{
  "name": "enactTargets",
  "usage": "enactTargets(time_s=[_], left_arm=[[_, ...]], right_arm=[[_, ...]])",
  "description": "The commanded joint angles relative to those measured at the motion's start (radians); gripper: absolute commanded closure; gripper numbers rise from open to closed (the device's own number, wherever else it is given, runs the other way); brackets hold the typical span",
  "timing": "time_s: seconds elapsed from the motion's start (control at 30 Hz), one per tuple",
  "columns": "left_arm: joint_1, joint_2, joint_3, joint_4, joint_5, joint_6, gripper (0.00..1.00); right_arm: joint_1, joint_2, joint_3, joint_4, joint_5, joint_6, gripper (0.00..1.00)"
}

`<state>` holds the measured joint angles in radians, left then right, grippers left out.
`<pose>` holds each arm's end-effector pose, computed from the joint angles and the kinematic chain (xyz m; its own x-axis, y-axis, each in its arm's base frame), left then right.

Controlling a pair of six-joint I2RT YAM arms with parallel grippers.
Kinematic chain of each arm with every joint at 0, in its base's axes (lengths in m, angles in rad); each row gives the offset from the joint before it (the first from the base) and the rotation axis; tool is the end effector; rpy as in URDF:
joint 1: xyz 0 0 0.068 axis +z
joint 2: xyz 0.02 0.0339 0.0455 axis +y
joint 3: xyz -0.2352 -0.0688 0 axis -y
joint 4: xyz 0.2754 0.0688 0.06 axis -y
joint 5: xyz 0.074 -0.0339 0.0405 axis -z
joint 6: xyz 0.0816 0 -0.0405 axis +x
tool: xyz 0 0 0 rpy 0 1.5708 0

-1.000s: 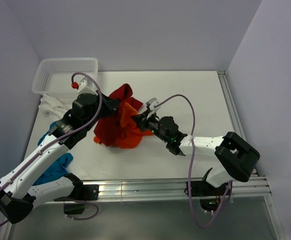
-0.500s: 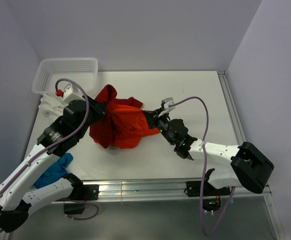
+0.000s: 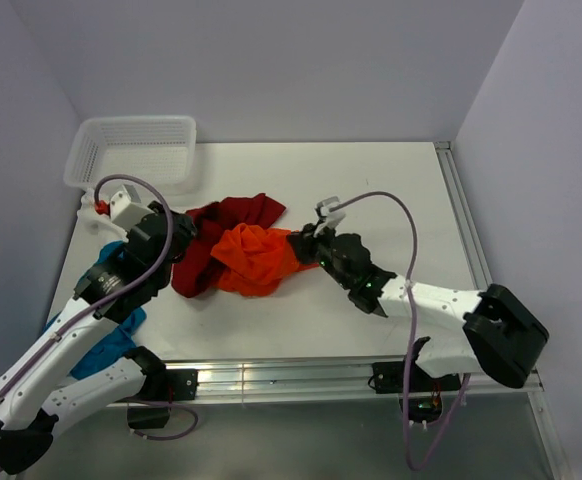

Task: Roll the t-shirts
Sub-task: Move the tshirt to the center of the board

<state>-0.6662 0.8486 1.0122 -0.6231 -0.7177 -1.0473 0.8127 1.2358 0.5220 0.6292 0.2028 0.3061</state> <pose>0.2281 -0.1110 0.3340 -0.1762 -0.6914 -0.7007 -0.3009 0.7156 -0.6304 0.2481 0.2381 0.1877 -0.2282 0.1883 -0.9552 -0.5291 0.7996 0.2840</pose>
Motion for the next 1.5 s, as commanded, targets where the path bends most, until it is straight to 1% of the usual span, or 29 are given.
enactTargets(time_s=[0.0,0.03,0.07,0.1,0.13,0.17,0.2,0.27,0.43,0.5,0.53,0.57,0.6,0.63,0.67,0.8,0.9,0.97,1.0,1.03,1.1,1.13,1.17,1.2,1.23,1.3,1.37,1.47], left_arm=[[-0.001,0.02,-0.049,0.043,-0.014,0.01,0.53],[-0.001,0.029,-0.061,0.054,-0.009,0.016,0.46],[-0.003,0.038,-0.085,0.065,-0.005,0.023,0.3],[0.0,0.064,-0.096,0.078,-0.008,0.023,0.24],[0.0,0.081,-0.104,0.082,-0.018,0.02,0.2],[0.004,0.116,-0.113,0.083,-0.02,0.015,0.17],[0.007,0.136,-0.115,0.083,-0.02,0.015,0.16],[0.031,0.19,-0.122,0.103,0.007,0.029,0.16],[0.117,0.26,-0.176,0.21,0.101,0.079,0.17],[0.168,0.286,-0.191,0.243,0.129,0.098,0.17],[0.184,0.294,-0.207,0.272,0.148,0.105,0.17],[0.212,0.312,-0.213,0.284,0.174,0.119,0.17],[0.221,0.322,-0.219,0.296,0.187,0.125,0.17],[0.232,0.332,-0.233,0.307,0.193,0.127,0.17],[0.244,0.352,-0.242,0.33,0.204,0.125,0.17],[0.257,0.423,-0.291,0.429,0.251,0.138,0.17],[0.263,0.518,-0.273,0.477,0.302,0.155,0.18],[0.264,0.582,-0.265,0.503,0.334,0.179,0.2],[0.264,0.598,-0.268,0.544,0.365,0.187,0.21],[0.264,0.61,-0.271,0.557,0.368,0.19,0.24],[0.263,0.641,-0.267,0.563,0.359,0.187,0.35],[0.264,0.647,-0.262,0.557,0.325,0.178,0.49],[0.263,0.656,-0.258,0.545,0.307,0.173,0.59],[0.264,0.655,-0.248,0.53,0.285,0.165,0.72],[0.263,0.644,-0.242,0.482,0.238,0.143,0.99],[0.263,0.618,-0.239,0.442,0.193,0.118,1.0],[0.266,0.549,-0.248,0.393,0.137,0.095,0.99],[0.28,0.443,-0.242,0.304,0.103,0.086,0.99]], right_arm=[[-0.003,0.112,0.119,-0.117,-0.186,-0.048,0.58],[-0.004,0.173,0.131,-0.117,-0.198,-0.048,0.4],[-0.003,0.203,0.15,-0.114,-0.232,-0.039,0.29],[-0.001,0.232,0.157,-0.097,-0.258,-0.036,0.21],[-0.001,0.29,0.165,-0.086,-0.276,-0.03,0.11],[-0.001,0.318,0.185,-0.066,-0.298,-0.021,0.03],[-0.001,0.349,0.2,-0.065,-0.336,-0.016,0.01],[0.005,0.431,0.255,-0.083,-0.339,-0.007,0.0],[0.061,0.58,0.384,-0.154,-0.212,-0.038,0.0],[0.074,0.614,0.414,-0.187,-0.204,-0.041,0.0],[0.078,0.634,0.43,-0.198,-0.162,-0.038,0.05],[0.079,0.639,0.431,-0.207,-0.149,-0.033,0.2],[0.079,0.627,0.424,-0.206,-0.123,-0.027,0.7],[0.079,0.613,0.391,-0.2,-0.064,-0.004,0.91],[0.072,0.593,0.365,-0.169,-0.045,0.002,1.0],[0.036,0.45,0.196,-0.068,-0.02,0.037,1.0],[0.026,0.419,0.176,-0.069,-0.02,0.031,1.0],[0.026,0.427,0.19,-0.094,-0.014,0.031,1.0],[0.028,0.441,0.193,-0.095,-0.011,0.034,1.0],[0.026,0.444,0.193,-0.092,-0.008,0.042,1.0],[0.028,0.45,0.184,-0.072,0.016,0.053,1.0],[0.028,0.447,0.168,-0.066,0.029,0.066,1.0],[0.026,0.445,0.161,-0.057,0.041,0.073,1.0],[0.025,0.432,0.15,-0.059,0.079,0.086,1.0],[0.023,0.426,0.145,-0.075,0.099,0.097,1.0],[0.011,0.389,0.128,-0.1,0.156,0.135,1.0],[-0.024,0.335,0.104,-0.121,0.187,0.177,1.0],[-0.098,0.239,0.018,-0.082,0.165,0.244,1.0]])
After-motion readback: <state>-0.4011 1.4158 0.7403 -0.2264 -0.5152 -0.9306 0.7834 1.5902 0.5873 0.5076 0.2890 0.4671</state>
